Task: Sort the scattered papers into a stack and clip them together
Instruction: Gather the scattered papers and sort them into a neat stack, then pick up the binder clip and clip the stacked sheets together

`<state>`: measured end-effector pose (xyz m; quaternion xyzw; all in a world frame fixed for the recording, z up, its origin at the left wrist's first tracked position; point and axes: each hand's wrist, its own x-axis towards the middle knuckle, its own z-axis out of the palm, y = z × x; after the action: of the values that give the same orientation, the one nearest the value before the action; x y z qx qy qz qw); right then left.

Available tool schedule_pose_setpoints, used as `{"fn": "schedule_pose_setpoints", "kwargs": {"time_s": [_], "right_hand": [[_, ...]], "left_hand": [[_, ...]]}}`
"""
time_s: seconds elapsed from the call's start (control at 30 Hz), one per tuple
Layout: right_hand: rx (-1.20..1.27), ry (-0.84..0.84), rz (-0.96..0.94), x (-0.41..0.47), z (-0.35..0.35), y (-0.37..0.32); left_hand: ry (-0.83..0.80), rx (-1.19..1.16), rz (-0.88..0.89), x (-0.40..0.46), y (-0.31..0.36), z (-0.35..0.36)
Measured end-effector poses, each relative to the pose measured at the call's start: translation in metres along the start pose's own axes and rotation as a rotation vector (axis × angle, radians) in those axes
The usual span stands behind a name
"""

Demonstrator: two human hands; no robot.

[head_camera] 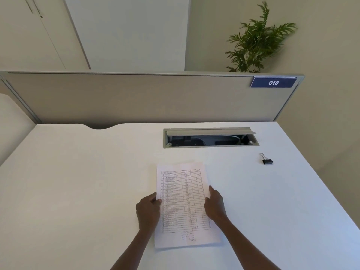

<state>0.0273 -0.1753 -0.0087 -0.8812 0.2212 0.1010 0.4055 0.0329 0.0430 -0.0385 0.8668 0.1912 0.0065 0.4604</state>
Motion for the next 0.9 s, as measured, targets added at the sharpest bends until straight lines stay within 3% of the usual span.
{"fn": "schedule_pose_setpoints", "kwargs": {"time_s": [0.6,0.73,0.9], "right_hand": [[0.034,0.083,-0.034,0.023,-0.004,0.025],[0.043,0.187,-0.071,0.028,-0.025,0.040],[0.038,0.285,-0.082,0.034,-0.060,0.067]], "left_hand": [[0.061,0.212,-0.026,-0.009,0.015,0.000],[0.094,0.200,0.102,-0.020,0.037,0.019],[-0.052,0.233,0.325,-0.027,0.067,0.066]]}}
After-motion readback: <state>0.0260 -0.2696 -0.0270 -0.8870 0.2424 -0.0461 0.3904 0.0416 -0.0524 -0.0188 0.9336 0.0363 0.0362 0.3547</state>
